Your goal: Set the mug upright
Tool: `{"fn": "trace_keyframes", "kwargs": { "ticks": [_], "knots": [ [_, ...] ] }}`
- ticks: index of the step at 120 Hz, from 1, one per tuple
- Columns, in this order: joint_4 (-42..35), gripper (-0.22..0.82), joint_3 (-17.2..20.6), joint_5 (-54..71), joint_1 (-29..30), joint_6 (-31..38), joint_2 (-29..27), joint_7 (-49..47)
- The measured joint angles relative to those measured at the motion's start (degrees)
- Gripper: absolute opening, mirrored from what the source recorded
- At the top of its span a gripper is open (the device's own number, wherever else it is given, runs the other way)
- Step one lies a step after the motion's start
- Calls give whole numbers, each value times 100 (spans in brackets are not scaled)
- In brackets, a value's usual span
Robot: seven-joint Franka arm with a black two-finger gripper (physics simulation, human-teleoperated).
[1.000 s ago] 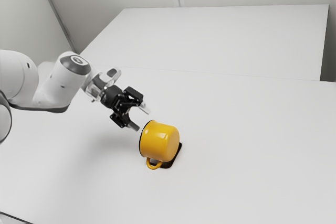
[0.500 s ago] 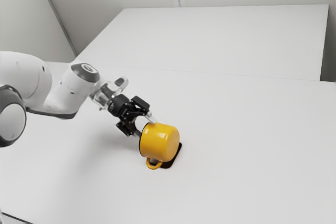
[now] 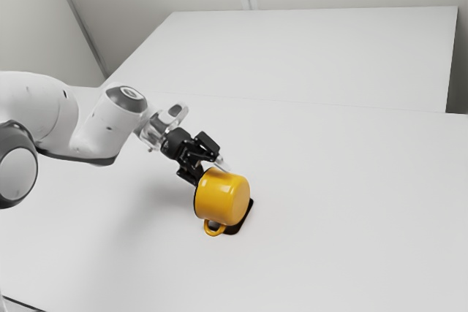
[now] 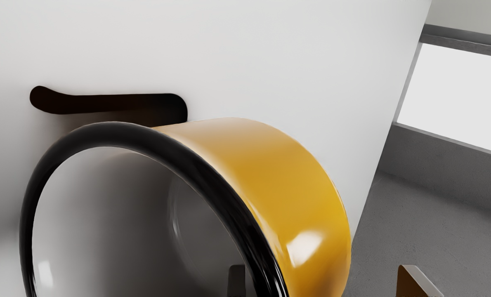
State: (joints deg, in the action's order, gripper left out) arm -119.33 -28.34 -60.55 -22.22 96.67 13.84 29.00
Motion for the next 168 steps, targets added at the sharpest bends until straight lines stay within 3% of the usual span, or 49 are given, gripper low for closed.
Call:
{"fn": "trace_keyframes", "kwargs": {
  "ticks": [24,47,63,88,105,133,168],
  "knots": [
    [69,17,33,-2,-19,86,-60,9],
    [166,-4,39,-1,-122,134,6,-2],
    [167,-11,39,17,-143,165,-22,-18],
    [171,-16,30,134,-141,224,-187,-64],
    [164,-18,153,721,-195,583,-701,-172],
    [128,-18,662,3268,-540,1356,-1430,-669],
    [61,-18,1114,5528,-677,1977,-1538,-1258]
  ]
}}
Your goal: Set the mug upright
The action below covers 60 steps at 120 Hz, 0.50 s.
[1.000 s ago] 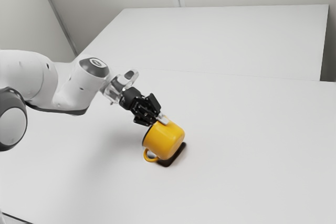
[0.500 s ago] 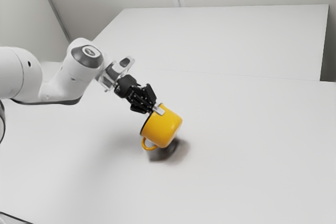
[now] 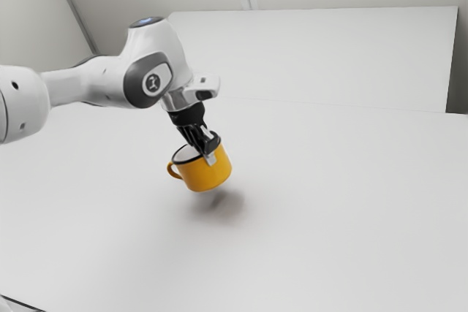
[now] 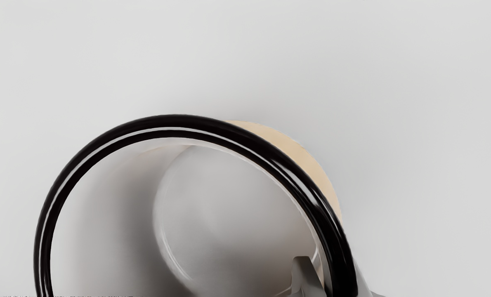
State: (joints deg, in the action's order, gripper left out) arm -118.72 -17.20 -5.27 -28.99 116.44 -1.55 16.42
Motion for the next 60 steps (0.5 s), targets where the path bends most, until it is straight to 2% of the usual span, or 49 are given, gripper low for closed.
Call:
{"fn": "trace_keyframes", "kwargs": {
  "ticks": [27,60],
  "knots": [
    [-183,-18,65,1250,155,514,134,-318],
    [-238,-18,81,1635,339,893,434,-603]
  ]
}}
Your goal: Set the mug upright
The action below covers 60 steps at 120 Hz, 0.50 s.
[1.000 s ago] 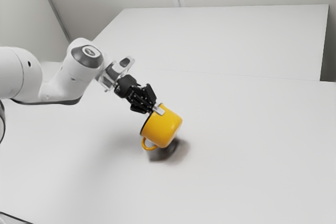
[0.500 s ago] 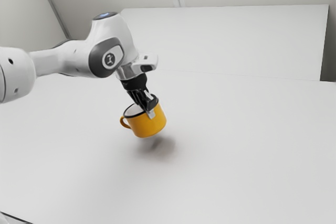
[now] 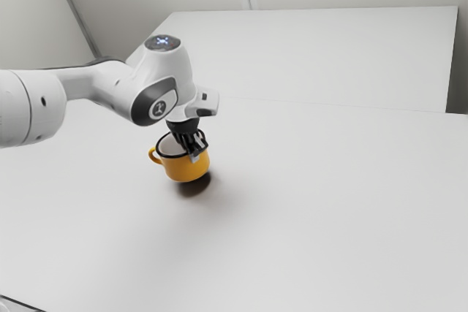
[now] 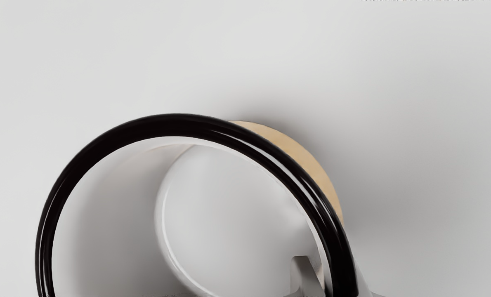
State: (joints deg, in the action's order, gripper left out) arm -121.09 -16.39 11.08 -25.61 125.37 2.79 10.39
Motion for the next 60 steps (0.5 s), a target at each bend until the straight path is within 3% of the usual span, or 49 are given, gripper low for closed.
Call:
{"fn": "trace_keyframes", "kwargs": {
  "ticks": [60],
  "knots": [
    [-284,-15,117,37,5,368,137,-332]
  ]
}}
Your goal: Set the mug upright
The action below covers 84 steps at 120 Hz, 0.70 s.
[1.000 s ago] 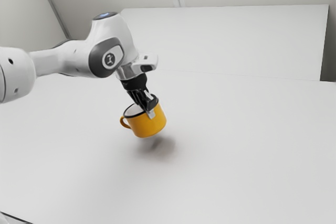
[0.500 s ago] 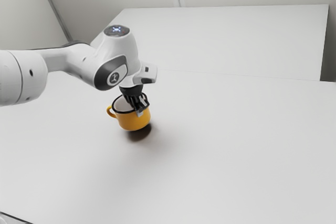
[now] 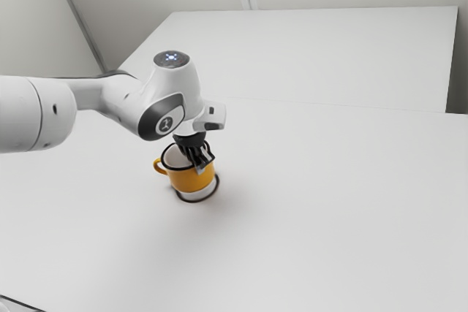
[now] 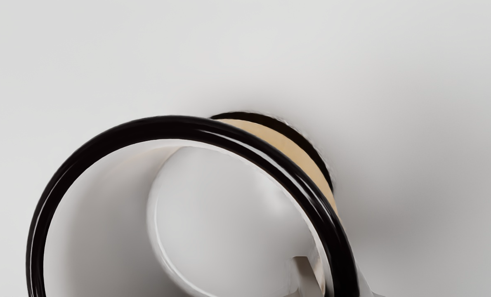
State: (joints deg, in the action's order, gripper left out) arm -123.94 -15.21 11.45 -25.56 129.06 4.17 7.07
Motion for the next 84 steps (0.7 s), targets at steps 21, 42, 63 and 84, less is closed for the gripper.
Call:
{"fn": "trace_keyframes", "kwargs": {
  "ticks": [21,42,63,84],
  "knots": [
    [3,-9,0,-60,3,32,74,-11],
    [9,16,1,-108,1,70,100,15],
    [38,40,54,-132,33,52,-141,37],
    [235,51,293,-311,100,-249,-498,18]
  ]
}}
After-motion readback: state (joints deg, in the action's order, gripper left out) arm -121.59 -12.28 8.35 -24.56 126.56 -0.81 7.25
